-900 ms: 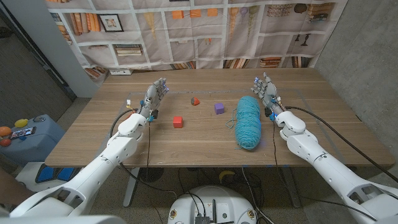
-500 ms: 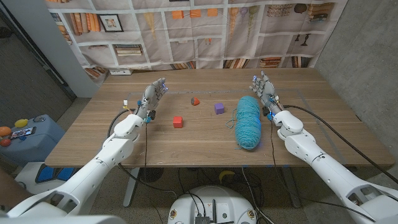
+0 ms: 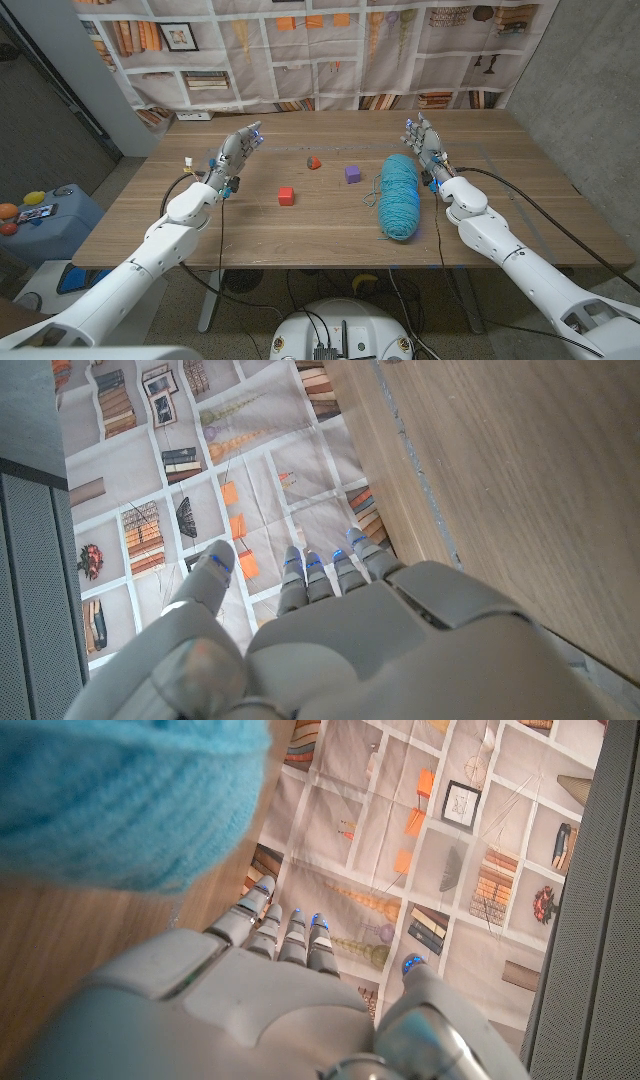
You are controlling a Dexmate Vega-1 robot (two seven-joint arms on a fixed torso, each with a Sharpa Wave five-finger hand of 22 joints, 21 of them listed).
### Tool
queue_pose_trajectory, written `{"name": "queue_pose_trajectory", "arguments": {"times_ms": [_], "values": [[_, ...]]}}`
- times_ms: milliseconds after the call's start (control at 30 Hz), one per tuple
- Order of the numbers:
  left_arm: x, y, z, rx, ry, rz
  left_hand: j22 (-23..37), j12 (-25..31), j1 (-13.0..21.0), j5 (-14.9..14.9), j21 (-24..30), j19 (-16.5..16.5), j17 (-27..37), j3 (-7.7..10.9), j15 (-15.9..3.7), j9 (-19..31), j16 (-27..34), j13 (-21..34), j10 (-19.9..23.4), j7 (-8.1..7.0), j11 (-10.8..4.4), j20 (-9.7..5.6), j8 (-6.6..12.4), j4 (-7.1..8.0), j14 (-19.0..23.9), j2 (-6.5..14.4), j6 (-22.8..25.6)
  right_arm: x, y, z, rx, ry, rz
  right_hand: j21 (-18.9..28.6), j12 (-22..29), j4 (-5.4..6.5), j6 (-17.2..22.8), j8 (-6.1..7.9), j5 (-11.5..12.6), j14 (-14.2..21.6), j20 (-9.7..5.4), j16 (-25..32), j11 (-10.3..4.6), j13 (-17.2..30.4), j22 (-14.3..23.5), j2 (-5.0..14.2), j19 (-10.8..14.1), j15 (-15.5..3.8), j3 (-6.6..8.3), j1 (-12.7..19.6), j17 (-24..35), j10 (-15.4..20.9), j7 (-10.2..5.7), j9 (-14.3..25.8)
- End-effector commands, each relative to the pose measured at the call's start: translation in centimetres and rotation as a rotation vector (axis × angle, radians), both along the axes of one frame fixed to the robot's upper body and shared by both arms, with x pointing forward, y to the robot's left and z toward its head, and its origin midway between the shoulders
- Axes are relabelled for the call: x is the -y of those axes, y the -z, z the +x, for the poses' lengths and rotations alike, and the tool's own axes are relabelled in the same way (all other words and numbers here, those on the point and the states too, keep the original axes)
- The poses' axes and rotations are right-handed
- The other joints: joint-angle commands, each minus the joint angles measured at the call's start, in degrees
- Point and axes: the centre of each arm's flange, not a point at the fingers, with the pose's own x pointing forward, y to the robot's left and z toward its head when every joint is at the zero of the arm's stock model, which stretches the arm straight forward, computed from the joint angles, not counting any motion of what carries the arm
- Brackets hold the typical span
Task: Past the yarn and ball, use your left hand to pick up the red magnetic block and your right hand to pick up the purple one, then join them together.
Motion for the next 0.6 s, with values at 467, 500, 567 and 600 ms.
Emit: {"name": "queue_pose_trajectory", "arguments": {"times_ms": [467, 500, 567, 600], "values": [[-0.3, -0.8, -5.8, -0.054, -0.137, 0.273, 0.23, 0.15, 3.82, 0.25, -0.34, 0.53, 0.30, 0.81, -1.24, 0.27, -0.01, 0.19, 1.17, -1.17, -0.92, -2.25, 0.93, -2.56, 0.70, -1.29, 2.15, 0.9, -0.5, -1.3, 0.013, 0.017, -0.041, 0.40, 0.45, -0.58, 0.49, 0.36, 0.28, 0.34, -0.46, 0.35, 0.08, 0.04, 0.11, 0.57, 0.15, -0.52, 0.39, -0.21, -0.63, 0.40, -0.12, 0.23], [-0.3, -0.9, -6.0, -0.043, -0.146, 0.299, 0.23, 0.19, 4.26, 0.21, -0.30, 0.70, 0.31, 0.77, -1.39, 0.28, 0.07, 0.19, 1.45, -1.48, -1.12, -2.20, 1.06, -2.66, 1.02, -1.74, 2.63, 1.0, -0.5, -1.3, 0.015, 0.014, -0.044, 0.41, 0.46, -0.59, 0.46, 0.35, 0.28, 0.34, -0.46, 0.35, 0.11, 0.04, 0.11, 0.57, 0.17, -0.56, 0.39, -0.21, -0.65, 0.44, -0.12, 0.23], [-0.2, -1.3, -6.4, -0.037, -0.176, 0.355, 0.24, 0.24, 4.80, 0.06, -0.22, 1.05, 0.32, 0.54, -1.60, 0.28, 0.15, 0.20, 1.84, -1.85, -1.45, -2.39, 1.23, -2.74, 1.44, -2.66, 3.27, 1.0, -0.6, -1.2, 0.014, 0.014, -0.049, 0.43, 0.46, -0.63, 0.44, 0.34, 0.28, 0.36, -0.56, 0.37, 0.15, 0.03, 0.10, 0.57, 0.22, -0.54, 0.40, -0.23, -0.72, 0.42, -0.16, 0.23], [-0.1, -1.5, -6.6, -0.029, -0.196, 0.394, 0.24, 0.24, 4.91, 0.01, -0.18, 1.18, 0.32, 0.45, -1.62, 0.29, 0.16, 0.20, 1.92, -1.92, -1.49, -2.44, 1.24, -2.74, 1.55, -2.93, 3.37, 1.0, -0.6, -1.2, 0.011, 0.018, -0.050, 0.44, 0.46, -0.64, 0.43, 0.33, 0.28, 0.35, -0.58, 0.37, 0.12, 0.03, 0.10, 0.57, 0.24, -0.56, 0.40, -0.24, -0.75, 0.41, -0.17, 0.23]]}}
